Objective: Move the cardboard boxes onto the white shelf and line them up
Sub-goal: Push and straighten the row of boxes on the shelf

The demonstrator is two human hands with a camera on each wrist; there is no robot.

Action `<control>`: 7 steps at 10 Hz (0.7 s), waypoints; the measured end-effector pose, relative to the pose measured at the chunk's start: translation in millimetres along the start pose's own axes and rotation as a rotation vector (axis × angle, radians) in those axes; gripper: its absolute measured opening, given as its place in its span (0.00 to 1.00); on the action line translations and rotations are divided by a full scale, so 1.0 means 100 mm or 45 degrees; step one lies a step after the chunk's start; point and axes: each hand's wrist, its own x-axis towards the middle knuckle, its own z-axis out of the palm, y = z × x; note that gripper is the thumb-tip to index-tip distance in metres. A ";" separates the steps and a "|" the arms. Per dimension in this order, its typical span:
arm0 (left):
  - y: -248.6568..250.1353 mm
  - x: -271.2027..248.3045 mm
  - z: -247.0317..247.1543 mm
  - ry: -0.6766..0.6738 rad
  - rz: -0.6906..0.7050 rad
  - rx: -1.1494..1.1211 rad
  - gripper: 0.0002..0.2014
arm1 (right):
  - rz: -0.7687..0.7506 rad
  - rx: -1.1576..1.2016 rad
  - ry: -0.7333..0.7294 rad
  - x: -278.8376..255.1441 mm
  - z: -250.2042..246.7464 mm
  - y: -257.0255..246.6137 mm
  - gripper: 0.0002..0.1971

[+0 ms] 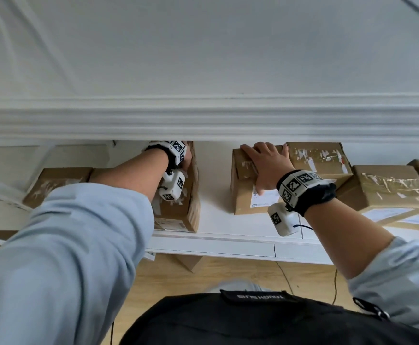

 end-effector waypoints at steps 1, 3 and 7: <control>-0.04 0.45 0.06 0.063 0.038 0.043 0.17 | -0.003 0.004 0.015 -0.03 0.02 0.00 0.67; 0.23 -0.01 -0.07 0.146 0.229 0.005 0.06 | -0.011 -0.006 0.058 -0.08 0.06 0.02 0.67; 0.67 -0.66 0.12 0.640 0.432 0.040 0.48 | 0.077 -0.036 0.145 -0.31 0.07 0.28 0.67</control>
